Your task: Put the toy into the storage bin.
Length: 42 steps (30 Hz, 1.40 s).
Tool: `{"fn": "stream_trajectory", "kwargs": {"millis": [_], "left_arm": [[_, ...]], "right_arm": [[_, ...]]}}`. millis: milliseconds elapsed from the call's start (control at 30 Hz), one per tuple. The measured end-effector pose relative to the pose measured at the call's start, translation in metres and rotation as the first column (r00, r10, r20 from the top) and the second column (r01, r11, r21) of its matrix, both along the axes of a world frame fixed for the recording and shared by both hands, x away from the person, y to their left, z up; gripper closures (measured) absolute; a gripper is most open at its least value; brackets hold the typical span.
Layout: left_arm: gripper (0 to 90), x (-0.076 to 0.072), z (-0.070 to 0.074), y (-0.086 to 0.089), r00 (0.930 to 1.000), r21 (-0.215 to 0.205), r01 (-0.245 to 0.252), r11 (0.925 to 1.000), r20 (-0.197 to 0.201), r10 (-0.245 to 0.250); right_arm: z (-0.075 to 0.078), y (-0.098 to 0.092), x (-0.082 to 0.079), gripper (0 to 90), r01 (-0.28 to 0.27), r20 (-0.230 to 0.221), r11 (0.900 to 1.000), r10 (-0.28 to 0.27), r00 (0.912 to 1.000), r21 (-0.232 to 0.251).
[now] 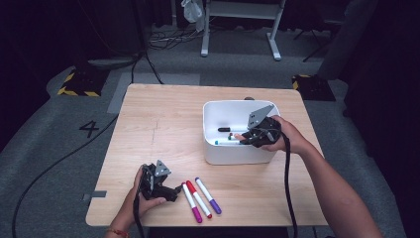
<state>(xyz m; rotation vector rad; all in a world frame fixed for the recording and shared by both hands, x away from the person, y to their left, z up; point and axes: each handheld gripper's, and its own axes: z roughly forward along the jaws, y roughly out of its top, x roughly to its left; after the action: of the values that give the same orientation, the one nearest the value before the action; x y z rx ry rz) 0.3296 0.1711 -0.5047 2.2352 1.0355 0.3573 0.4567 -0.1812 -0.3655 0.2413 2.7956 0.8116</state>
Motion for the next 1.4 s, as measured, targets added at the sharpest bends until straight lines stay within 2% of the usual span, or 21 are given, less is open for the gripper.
{"fn": "stream_trajectory", "kwargs": {"millis": [233, 333, 500, 600, 667, 867, 1033, 1233, 1400], "left_arm": [[0.0, 0.000, 0.000, 0.000, 1.0000, 0.000, -0.001, 1.0000, 0.000, 0.001], [0.0, 0.000, 0.000, 0.000, 1.0000, 0.000, -0.001, 1.0000, 0.000, 0.001], [0.0, 0.000, 0.000, 0.000, 1.0000, 0.000, -0.001, 1.0000, 0.000, 0.001], [0.0, 0.000, 0.000, 0.000, 1.0000, 0.000, -0.001, 1.0000, 0.000, 0.001], [0.0, 0.000, 0.000, 0.000, 1.0000, 0.000, -0.001, 1.0000, 0.000, 0.001], [0.0, 0.000, 0.000, 0.000, 1.0000, 0.000, -0.002, 1.0000, 0.000, 0.002], [0.0, 0.000, 0.000, 0.000, 1.0000, 0.001, -0.001, 1.0000, 0.000, 0.001], [0.0, 0.000, 0.000, 0.000, 1.0000, 0.000, -0.002, 1.0000, 0.000, 0.002], [0.0, 0.000, 0.000, 0.000, 1.0000, 0.000, -0.002, 1.0000, 0.000, 0.002]], "right_arm": [[0.002, -0.006, 0.000, 58.9, 0.048, 0.019, 0.997, -0.050, 0.9986, 0.068], [0.005, -0.012, -0.001, 54.2, 0.080, 0.024, 0.990, -0.084, 0.9962, 0.120], [0.015, -0.024, -0.012, 46.9, 0.109, 0.036, 0.967, -0.120, 0.9921, 0.231], [0.023, -0.032, -0.022, 43.2, 0.128, 0.050, 0.948, -0.149, 0.9876, 0.291], [0.027, -0.037, -0.029, 39.0, 0.139, 0.052, 0.937, -0.163, 0.9852, 0.321], [0.036, -0.048, -0.051, 37.1, 0.142, 0.062, 0.911, -0.179, 0.9818, 0.388], [0.032, -0.051, -0.070, 37.1, 0.123, 0.067, 0.905, -0.164, 0.9842, 0.407], [0.019, -0.044, -0.092, 37.1, 0.086, 0.081, 0.907, -0.131, 0.9881, 0.412], [-0.002, -0.033, -0.108, 36.9, 0.056, 0.051, 0.914, -0.083, 0.9952, 0.402]]}}
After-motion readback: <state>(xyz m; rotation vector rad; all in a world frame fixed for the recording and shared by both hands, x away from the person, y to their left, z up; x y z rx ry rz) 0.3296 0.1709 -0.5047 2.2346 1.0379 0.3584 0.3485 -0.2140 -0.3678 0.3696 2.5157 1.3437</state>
